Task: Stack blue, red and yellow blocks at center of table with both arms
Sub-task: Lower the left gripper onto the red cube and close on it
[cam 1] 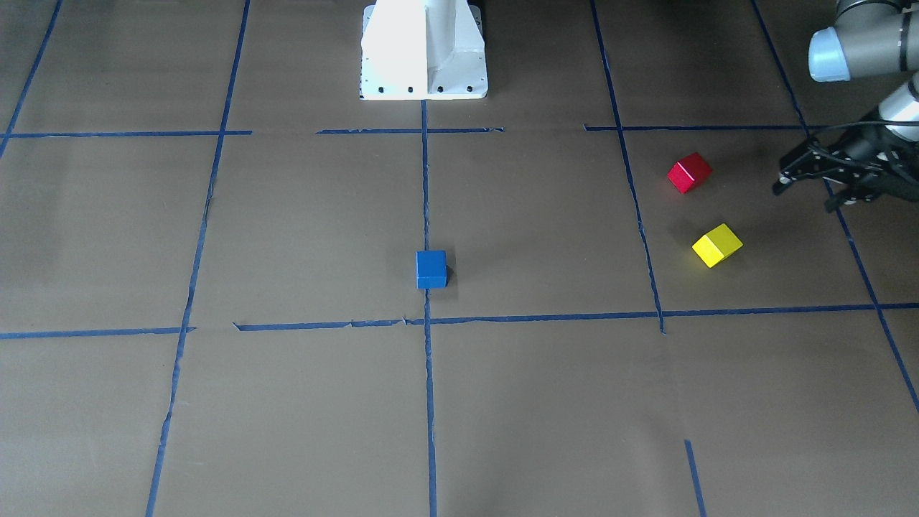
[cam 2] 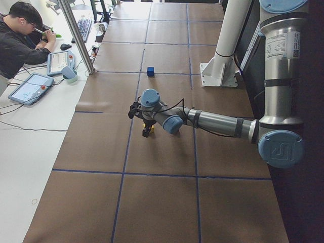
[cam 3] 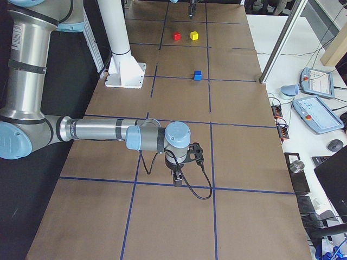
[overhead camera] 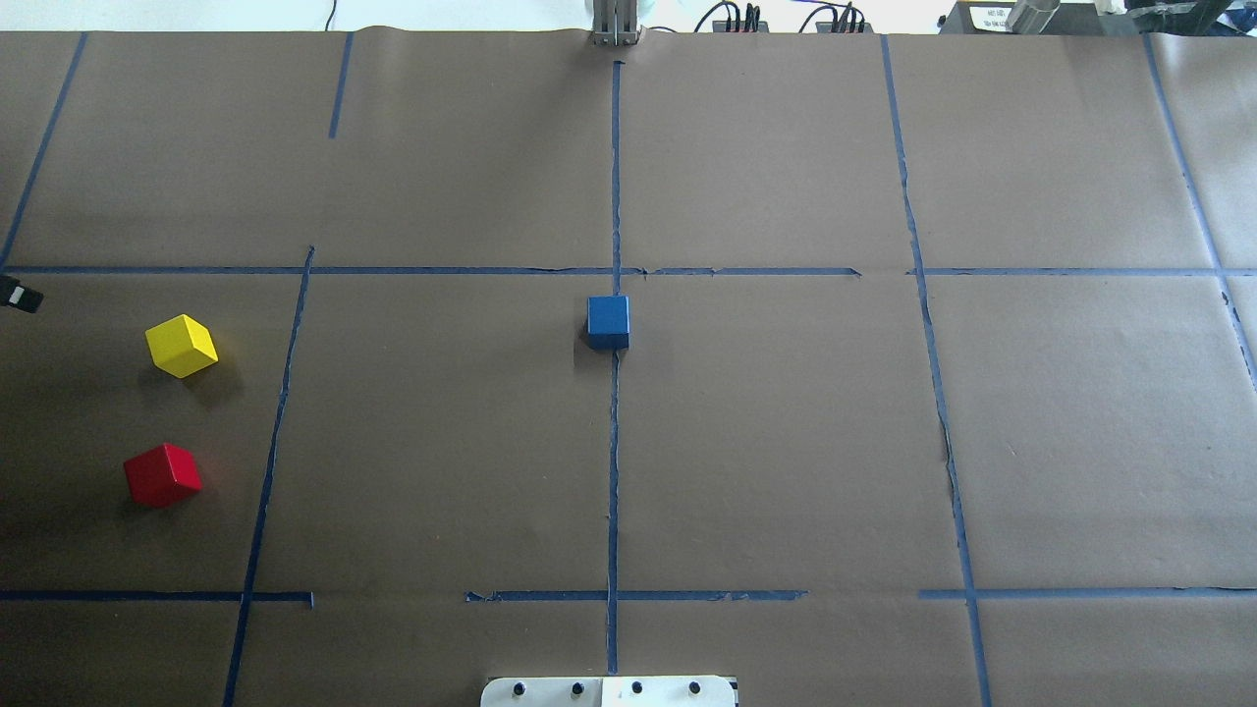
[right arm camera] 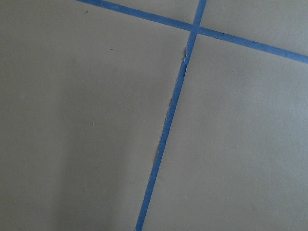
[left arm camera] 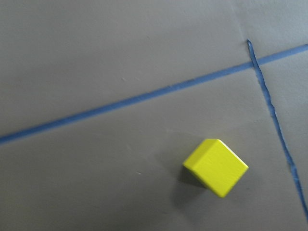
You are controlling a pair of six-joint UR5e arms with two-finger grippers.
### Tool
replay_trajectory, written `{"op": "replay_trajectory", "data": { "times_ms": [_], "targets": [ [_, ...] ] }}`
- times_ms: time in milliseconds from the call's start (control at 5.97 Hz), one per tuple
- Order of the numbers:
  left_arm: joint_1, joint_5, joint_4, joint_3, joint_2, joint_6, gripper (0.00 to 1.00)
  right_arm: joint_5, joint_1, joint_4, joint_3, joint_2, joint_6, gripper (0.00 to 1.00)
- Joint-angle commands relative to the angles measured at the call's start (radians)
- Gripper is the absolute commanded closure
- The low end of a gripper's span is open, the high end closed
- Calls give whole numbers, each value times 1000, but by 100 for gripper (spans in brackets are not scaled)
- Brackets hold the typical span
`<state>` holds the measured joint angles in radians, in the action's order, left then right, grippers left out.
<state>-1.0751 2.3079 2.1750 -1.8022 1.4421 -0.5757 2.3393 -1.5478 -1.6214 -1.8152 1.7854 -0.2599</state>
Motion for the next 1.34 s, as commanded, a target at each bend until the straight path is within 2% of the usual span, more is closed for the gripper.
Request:
{"op": "replay_trajectory", "data": {
  "times_ms": [0,167,335,837,1172],
  "targets": [
    [195,-163,74,-142,-110,-133,0,0,0,0,2,0,-1,0],
    [277,-221,78,-184,-133,-107,0,0,0,0,2,0,-1,0],
    [296,-231,78,-187,-135,19,0,0,0,0,2,0,-1,0],
    [296,-225,75,-183,-135,388,0,0,0,0,4,2,-1,0],
    [300,-220,74,-171,-124,440,0,0,0,0,7,0,-1,0]
  ]
}}
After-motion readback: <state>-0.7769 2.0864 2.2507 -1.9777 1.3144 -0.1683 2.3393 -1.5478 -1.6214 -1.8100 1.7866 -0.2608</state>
